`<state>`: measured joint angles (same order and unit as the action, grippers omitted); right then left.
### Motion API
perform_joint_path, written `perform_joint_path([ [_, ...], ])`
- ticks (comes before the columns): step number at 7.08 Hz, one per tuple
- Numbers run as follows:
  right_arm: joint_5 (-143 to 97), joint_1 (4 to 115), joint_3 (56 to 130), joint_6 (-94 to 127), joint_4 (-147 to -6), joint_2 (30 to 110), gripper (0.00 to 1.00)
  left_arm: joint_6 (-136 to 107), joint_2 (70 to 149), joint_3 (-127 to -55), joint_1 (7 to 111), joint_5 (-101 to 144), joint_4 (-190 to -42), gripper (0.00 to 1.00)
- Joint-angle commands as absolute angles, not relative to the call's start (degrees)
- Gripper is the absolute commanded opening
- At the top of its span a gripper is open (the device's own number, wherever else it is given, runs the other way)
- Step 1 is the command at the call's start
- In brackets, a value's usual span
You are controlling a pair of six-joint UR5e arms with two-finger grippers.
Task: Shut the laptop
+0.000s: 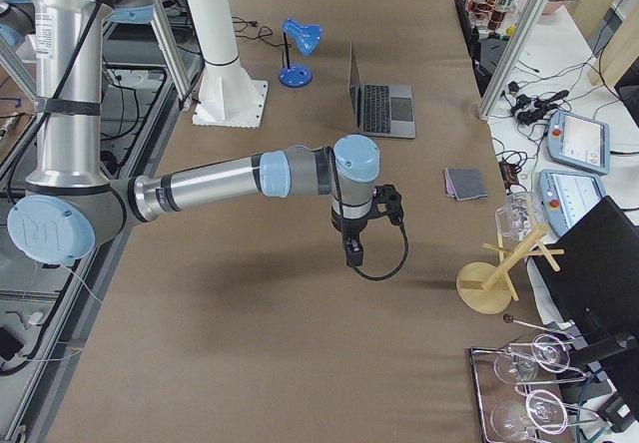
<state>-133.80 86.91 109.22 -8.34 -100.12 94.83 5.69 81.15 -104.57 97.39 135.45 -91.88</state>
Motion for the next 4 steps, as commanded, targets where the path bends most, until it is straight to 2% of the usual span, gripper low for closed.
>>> perform_joint_path([
  [1,-133.94,86.92,108.64,-8.17,-100.11,94.92,1.0,5.71,79.29,-105.64,97.12,136.23,-92.11,0.98],
  [4,-134.65,86.92,108.81,-8.17,-100.11,94.92,1.0,5.01,77.34,-105.48,96.86,140.53,-92.55,0.98],
])
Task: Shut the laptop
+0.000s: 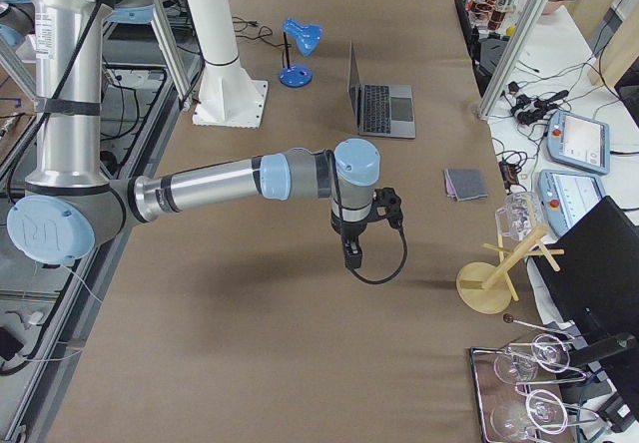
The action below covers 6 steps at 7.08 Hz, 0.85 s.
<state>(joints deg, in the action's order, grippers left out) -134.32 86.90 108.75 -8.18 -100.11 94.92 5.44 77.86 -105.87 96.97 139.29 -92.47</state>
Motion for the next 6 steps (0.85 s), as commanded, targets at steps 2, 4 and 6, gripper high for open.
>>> perform_joint_path([
  [2,-134.91,86.92,108.72,-8.09,-100.02,94.92,1.0,4.92,75.77,-106.17,96.94,144.13,-92.72,0.98],
  [4,-135.0,86.84,108.72,-8.09,-99.93,94.92,1.0,4.92,75.76,-106.17,96.86,144.14,-93.42,0.98],
  [6,-136.22,86.84,108.89,-8.17,-99.93,94.92,1.0,4.92,75.76,-106.17,96.86,144.14,-93.52,0.98],
])
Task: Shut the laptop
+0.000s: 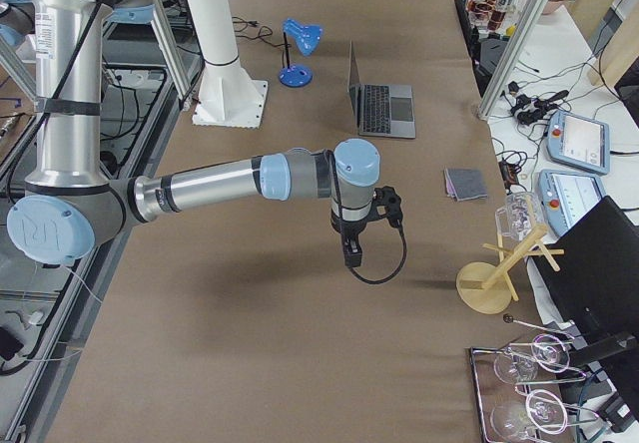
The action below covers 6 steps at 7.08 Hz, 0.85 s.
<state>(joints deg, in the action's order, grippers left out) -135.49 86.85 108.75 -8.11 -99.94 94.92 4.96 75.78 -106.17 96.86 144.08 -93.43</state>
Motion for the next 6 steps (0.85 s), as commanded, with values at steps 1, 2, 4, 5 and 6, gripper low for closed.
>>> perform_joint_path([
  [1,-136.32,86.84,108.98,-8.09,-99.93,95.01,1.0,4.83,75.76,-106.17,96.86,144.14,-93.6,0.98],
  [2,-136.41,86.92,109.25,-7.48,-99.84,95.01,1.0,4.92,75.85,-106.26,96.86,144.31,-94.47,0.97],
  [4,-140.59,86.75,110.21,-4.4,-99.58,95.1,1.0,1.79,75.85,-106.43,96.86,149.39,-95.1,0.97],
  [5,-141.84,85.96,114.65,-0.91,-99.49,96.4,1.0,-4.51,75.94,-109.31,95.12,149.94,-97.19,0.98],
  [6,-141.86,82.39,121.66,6.34,-99.41,98.07,1.0,-10.83,75.59,-111.42,91.88,149.77,-102.08,0.98],
])
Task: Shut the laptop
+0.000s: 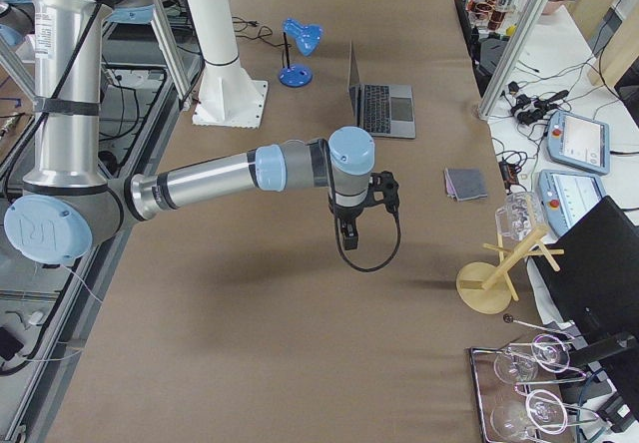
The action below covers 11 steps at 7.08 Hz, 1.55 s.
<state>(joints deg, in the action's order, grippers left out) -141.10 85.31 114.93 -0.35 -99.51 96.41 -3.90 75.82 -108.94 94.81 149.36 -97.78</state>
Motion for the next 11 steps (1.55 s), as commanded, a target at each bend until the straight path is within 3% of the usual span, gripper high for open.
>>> perform_joint_path([
  [1,-141.86,77.48,126.51,15.9,-96.01,98.09,1.0,-20.9,75.76,-113.1,87.23,149.68,-107.44,0.93],
  [2,-141.42,71.43,128.22,29.05,-88.84,98.09,1.0,-35.45,76.89,-115.29,82.05,149.24,-114.62,0.91],
  [3,-138.89,65.19,128.75,39.62,-79.72,98.0,1.0,-49.6,80.73,-116.62,76.52,148.46,-119.83,0.82],
  [4,-136.17,60.25,128.76,46.77,-72.32,97.91,0.88,-58.79,84.51,-118.46,71.07,145.92,-119.97,0.72],
  [5,-134.05,55.94,128.85,52.94,-68.59,97.13,0.69,-63.85,87.6,-119.17,65.97,141.9,-120.06,0.56],
  [7,-122.76,43.83,129.11,64.37,-67.85,90.56,0.1,-74.23,93.58,-121.1,53.94,132.67,-119.8,0.0],
  [8,-117.56,39.42,129.11,65.55,-67.85,89.05,0.0,-75.49,95.34,-121.55,49.53,128.36,-119.79,0.0],
  [11,-108.86,31.85,128.67,73.11,-68.03,83.69,0.0,-79.61,100.52,-121.55,36.67,114.19,-116.57,0.0],
])
